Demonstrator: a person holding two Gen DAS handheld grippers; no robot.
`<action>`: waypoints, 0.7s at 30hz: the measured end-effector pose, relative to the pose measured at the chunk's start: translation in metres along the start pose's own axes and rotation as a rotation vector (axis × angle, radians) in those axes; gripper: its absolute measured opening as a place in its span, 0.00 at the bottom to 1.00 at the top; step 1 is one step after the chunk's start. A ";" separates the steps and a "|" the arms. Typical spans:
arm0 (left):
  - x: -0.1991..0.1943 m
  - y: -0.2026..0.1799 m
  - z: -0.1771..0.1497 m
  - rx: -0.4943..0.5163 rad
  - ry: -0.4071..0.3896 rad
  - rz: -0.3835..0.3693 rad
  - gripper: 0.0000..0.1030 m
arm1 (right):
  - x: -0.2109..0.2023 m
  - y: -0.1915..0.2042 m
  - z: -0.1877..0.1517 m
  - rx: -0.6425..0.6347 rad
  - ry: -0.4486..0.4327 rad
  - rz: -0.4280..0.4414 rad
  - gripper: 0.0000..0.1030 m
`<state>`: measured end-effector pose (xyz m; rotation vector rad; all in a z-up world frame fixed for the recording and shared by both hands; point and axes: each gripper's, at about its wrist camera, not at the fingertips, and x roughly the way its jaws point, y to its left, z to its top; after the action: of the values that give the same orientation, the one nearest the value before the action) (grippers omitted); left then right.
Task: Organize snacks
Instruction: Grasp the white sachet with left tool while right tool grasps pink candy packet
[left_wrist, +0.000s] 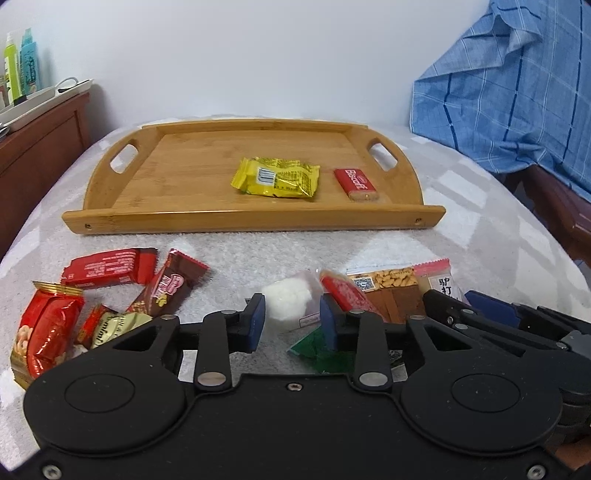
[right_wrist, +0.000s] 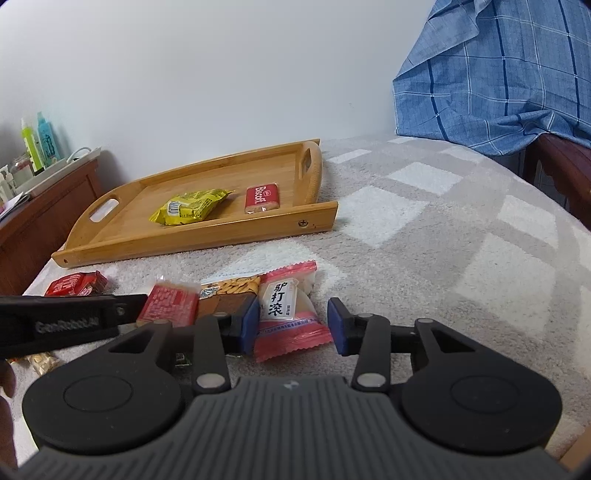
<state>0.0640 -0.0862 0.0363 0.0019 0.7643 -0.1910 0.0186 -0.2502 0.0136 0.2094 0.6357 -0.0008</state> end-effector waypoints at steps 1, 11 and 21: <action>0.001 -0.001 0.000 0.000 -0.004 0.001 0.35 | 0.001 0.000 0.000 0.001 0.002 0.004 0.49; 0.009 0.000 0.002 -0.041 -0.014 -0.006 0.31 | 0.011 0.004 0.004 -0.010 0.015 0.003 0.50; -0.005 0.010 0.008 -0.063 -0.046 0.001 0.11 | 0.011 0.004 0.007 0.014 -0.025 0.000 0.42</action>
<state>0.0675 -0.0760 0.0452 -0.0611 0.7241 -0.1651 0.0313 -0.2470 0.0134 0.2226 0.6106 -0.0081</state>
